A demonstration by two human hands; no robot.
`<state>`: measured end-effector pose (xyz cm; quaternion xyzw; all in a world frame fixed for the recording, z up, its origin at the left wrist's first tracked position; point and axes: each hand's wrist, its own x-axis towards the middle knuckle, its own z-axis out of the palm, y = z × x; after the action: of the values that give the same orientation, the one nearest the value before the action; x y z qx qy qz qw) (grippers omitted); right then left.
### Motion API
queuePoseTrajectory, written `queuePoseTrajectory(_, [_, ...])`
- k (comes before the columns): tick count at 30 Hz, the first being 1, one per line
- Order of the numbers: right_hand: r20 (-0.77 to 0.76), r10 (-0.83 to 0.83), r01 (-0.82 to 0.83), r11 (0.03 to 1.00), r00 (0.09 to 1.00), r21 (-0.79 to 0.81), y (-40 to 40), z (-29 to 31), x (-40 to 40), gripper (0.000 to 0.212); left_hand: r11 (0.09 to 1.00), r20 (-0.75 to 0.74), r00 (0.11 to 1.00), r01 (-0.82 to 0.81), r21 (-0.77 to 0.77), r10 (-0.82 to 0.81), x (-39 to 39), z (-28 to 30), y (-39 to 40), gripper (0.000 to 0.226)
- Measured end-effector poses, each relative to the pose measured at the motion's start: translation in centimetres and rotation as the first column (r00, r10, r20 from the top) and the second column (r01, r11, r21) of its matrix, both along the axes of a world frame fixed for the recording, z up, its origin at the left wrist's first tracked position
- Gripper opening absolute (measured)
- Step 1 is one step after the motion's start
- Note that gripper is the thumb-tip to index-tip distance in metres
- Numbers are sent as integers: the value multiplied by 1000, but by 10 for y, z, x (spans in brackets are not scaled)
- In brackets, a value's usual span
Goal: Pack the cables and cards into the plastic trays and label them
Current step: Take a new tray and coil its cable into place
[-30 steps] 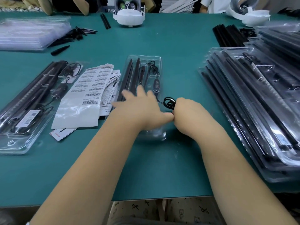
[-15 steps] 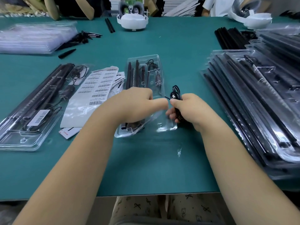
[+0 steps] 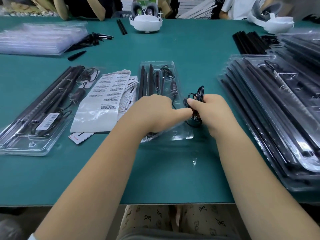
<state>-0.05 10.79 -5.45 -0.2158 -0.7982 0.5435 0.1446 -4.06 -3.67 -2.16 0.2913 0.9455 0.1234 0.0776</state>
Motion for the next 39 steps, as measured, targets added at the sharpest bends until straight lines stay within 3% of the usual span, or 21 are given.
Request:
queuePoseTrajectory(1, [-11,-6,5,993,1000,-118,0,-1,-1,13,1000,1,1000,1,11,-1,-1,0,-1,59])
queuePoseTrajectory(3, [5,-38,38,970,999,-240,-1,-6,-3,26,1000,9,1000,8,22,-9,-4,-1,-3,61])
queuePoseTrajectory(4, [8,-57,58,976,998,-210,-2,-7,-5,32,1000,15,1000,12,26,-13,-5,-1,-4,61])
queuePoseTrajectory(7, [25,-97,94,992,995,89,-11,-12,-7,26,999,16,1000,20,40,-21,-6,0,-4,57])
queuePoseTrajectory(11, [-9,-67,66,925,998,373,-23,-17,-4,8,999,11,1000,19,28,-19,-3,0,-4,50])
queuePoseTrajectory(16, [167,-58,-63,768,984,637,-29,-15,-7,30,1000,-27,1000,0,-9,-1,1,-2,0,51])
queuePoseTrajectory(20, [309,23,-219,755,951,618,-24,-11,-10,42,993,-133,987,77,-84,-88,7,-9,-7,67])
queuePoseTrajectory(23, [320,171,-330,766,932,551,-7,-5,-5,35,974,-288,942,119,-195,-173,9,-18,-20,77])
queuePoseTrajectory(26, [232,294,-362,862,927,354,12,-2,3,17,969,-377,907,110,-220,-189,10,-23,-23,72])
queuePoseTrajectory(28, [183,375,-401,907,909,127,24,0,10,30,963,-407,888,118,-244,-212,11,-25,-21,71])
queuePoseTrajectory(30, [184,457,-467,884,870,15,34,1,17,45,960,-434,874,114,-255,-220,12,-28,-20,68])
queuePoseTrajectory(33, [218,508,-535,841,833,87,30,-1,28,56,950,-469,847,119,-289,-249,10,-36,-19,62])
queuePoseTrajectory(35, [185,433,-463,870,882,171,19,-8,31,51,945,-476,835,147,-292,-277,8,-37,-18,54])
queuePoseTrajectory(39, [160,246,-290,874,956,389,10,-14,29,39,948,-460,841,172,-269,-283,10,-34,-23,62])
